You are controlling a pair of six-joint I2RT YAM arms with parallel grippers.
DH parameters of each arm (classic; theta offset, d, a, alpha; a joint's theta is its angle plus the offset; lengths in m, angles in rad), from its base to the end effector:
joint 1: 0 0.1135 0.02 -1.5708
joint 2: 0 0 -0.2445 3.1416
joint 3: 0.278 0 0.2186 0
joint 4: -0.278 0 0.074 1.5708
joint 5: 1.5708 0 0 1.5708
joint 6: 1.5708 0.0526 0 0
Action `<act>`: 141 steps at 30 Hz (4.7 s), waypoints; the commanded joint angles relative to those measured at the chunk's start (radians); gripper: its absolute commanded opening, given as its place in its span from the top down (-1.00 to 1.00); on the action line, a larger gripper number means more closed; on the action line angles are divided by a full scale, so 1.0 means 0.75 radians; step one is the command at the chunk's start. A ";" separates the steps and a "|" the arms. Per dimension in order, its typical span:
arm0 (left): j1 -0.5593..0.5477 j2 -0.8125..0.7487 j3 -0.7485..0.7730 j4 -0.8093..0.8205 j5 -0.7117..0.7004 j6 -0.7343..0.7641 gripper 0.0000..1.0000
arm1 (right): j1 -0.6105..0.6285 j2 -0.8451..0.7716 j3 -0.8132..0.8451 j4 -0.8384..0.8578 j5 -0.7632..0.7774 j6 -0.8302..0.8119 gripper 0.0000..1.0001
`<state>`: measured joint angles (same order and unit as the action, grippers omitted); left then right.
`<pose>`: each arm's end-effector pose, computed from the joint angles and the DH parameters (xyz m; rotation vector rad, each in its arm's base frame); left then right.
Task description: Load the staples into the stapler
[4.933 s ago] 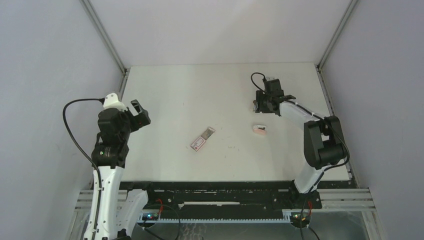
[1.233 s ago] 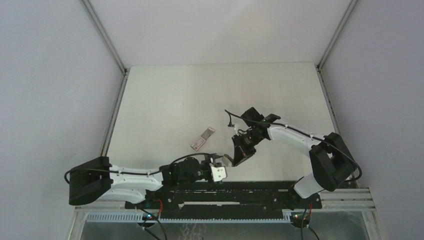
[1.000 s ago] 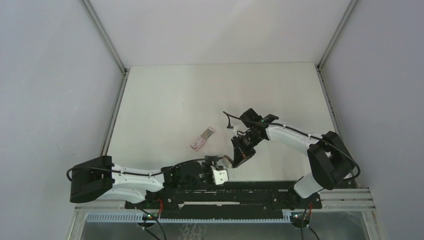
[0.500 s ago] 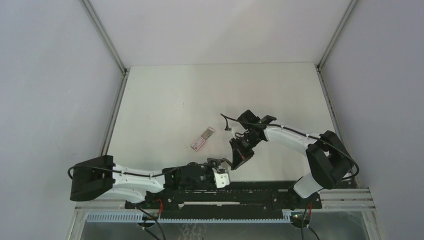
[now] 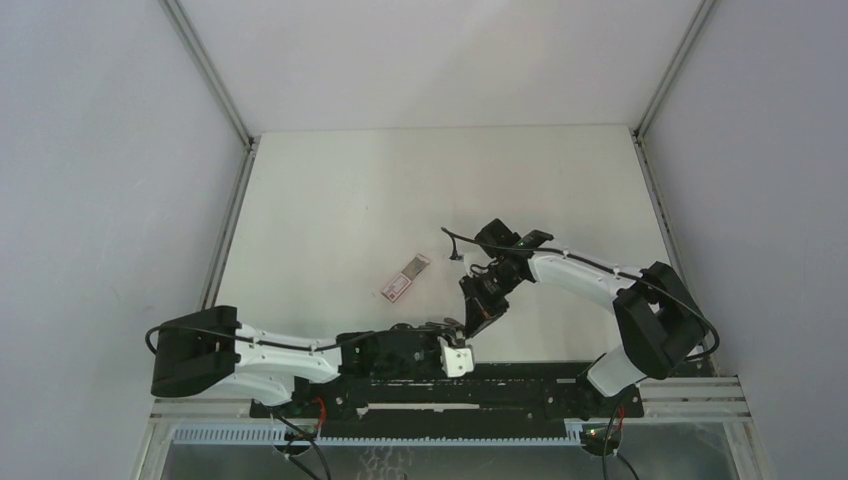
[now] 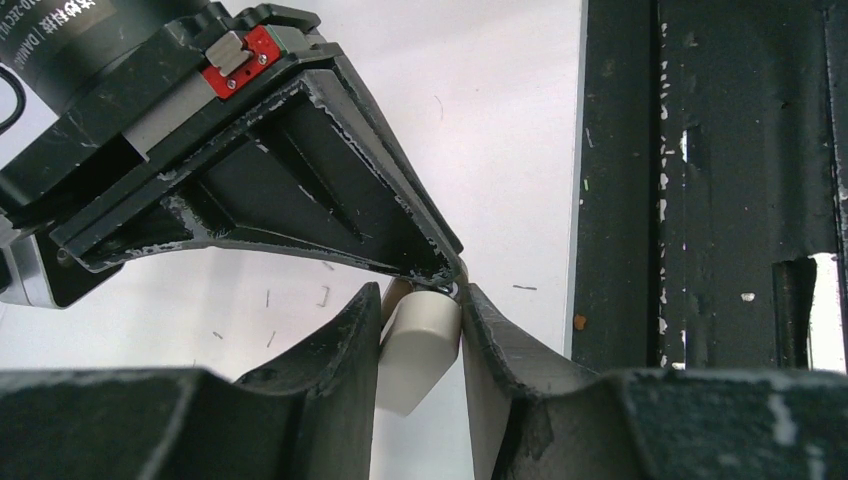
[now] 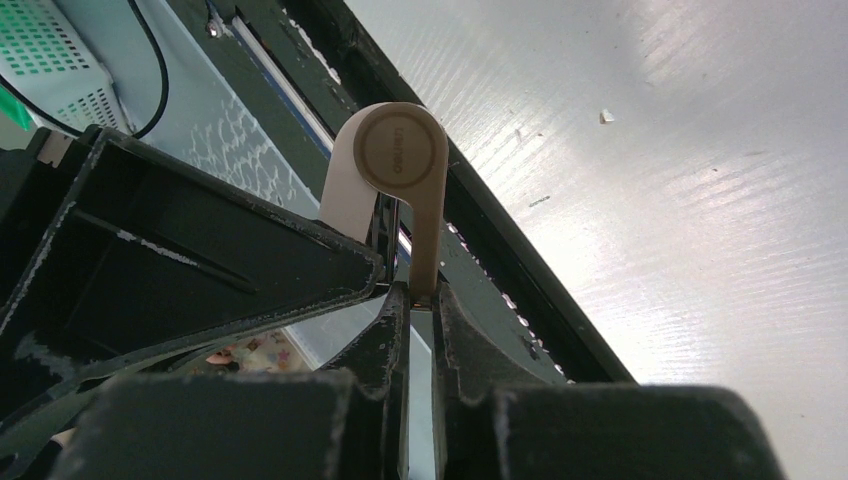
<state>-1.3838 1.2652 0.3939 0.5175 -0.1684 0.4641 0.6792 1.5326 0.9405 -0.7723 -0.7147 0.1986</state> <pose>0.0543 -0.2398 0.1808 1.4814 1.2619 -0.4537 0.1665 0.1788 0.1790 0.7770 -2.7129 -1.0772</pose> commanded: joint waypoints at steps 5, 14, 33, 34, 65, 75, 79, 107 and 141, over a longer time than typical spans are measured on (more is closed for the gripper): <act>-0.001 0.024 0.116 -0.059 -0.137 -0.063 0.99 | -0.080 -0.132 0.065 0.023 0.003 0.015 0.68; 0.082 -0.008 0.071 0.028 -0.186 -0.263 0.99 | -0.134 -0.268 -0.016 0.136 0.153 0.141 -0.08; 0.290 -0.113 -0.046 0.194 0.182 -0.504 0.99 | -0.048 -0.517 -0.284 0.633 0.365 0.626 0.24; 0.291 -0.115 -0.047 0.194 0.182 -0.504 0.99 | -0.046 -0.508 -0.284 0.640 0.357 0.627 0.26; 0.296 -0.114 -0.054 0.206 0.120 -0.496 1.00 | 0.026 -0.392 -0.284 0.566 0.368 0.607 0.53; 0.295 -0.128 -0.066 0.218 0.119 -0.493 0.99 | 0.043 -0.380 -0.285 0.586 0.340 0.615 0.59; 0.297 -0.136 -0.074 0.228 0.133 -0.492 1.00 | 0.049 -0.365 -0.284 0.616 0.325 0.623 0.63; 0.393 -0.411 0.135 -0.356 -0.406 -1.256 -0.91 | 0.118 -0.423 -0.347 0.914 0.905 0.677 1.00; 0.639 0.029 0.219 -0.342 -0.051 -1.609 -0.67 | 0.331 -0.206 -0.230 0.980 1.144 0.670 1.00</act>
<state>-0.9146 1.2690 0.5018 0.2047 -0.2062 -0.7422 0.9154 1.3895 0.7269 -0.0883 0.1356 0.7181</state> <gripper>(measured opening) 0.848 0.022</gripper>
